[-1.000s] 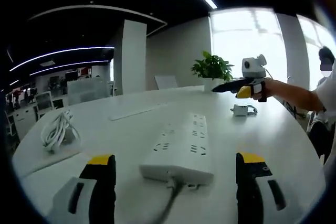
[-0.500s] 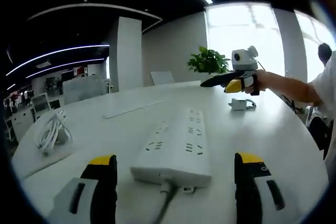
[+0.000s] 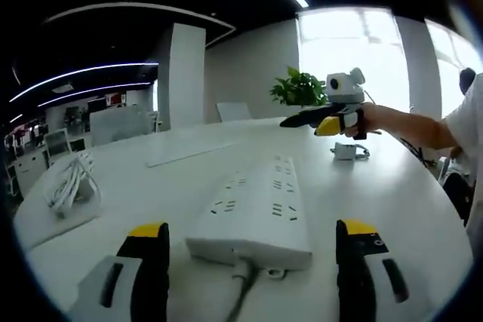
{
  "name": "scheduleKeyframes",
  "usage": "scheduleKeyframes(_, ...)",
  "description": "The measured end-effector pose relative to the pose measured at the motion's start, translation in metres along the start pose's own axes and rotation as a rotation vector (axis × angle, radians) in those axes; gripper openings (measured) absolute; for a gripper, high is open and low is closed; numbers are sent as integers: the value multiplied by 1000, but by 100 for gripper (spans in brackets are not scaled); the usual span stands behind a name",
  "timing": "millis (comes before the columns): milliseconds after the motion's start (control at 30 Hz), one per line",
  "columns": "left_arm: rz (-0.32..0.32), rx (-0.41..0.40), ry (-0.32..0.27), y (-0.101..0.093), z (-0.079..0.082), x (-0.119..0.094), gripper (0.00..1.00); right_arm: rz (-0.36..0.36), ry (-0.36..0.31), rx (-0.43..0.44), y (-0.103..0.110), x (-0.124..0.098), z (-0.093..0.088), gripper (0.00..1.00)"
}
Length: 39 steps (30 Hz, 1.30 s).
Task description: Straighten the power strip on the desk, plug the charger into it
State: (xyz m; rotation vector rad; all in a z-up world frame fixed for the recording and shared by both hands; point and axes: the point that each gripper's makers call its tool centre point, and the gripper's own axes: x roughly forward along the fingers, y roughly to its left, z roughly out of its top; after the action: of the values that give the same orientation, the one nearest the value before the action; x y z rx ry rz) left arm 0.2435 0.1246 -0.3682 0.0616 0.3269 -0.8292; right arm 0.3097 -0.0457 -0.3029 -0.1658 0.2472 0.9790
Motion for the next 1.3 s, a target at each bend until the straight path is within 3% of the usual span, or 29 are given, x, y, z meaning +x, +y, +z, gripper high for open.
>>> scheduleKeyframes(367, -6, 18, -15, -9, 3, 5, 91, 59, -8, -72, 0, 3, 8, 69)
scheduleKeyframes(600, 5, 24, -17, -7, 2, 7, 90, 84, -29, -73, -3, 7, 6, 69)
scheduleKeyframes(1000, 8, 33, -12, -1, 1, 10, 85, 140, -7, -151, 0, 19, -22, 67)
scheduleKeyframes(1167, 5, 38, -5, 0, 0, 11, 84, 167, -79, -159, -4, 21, -15, 65)
scheduleKeyframes(1300, -2, 44, -1, -1, -1, 11, 84, 179, -95, -157, -10, 24, -15, 64)
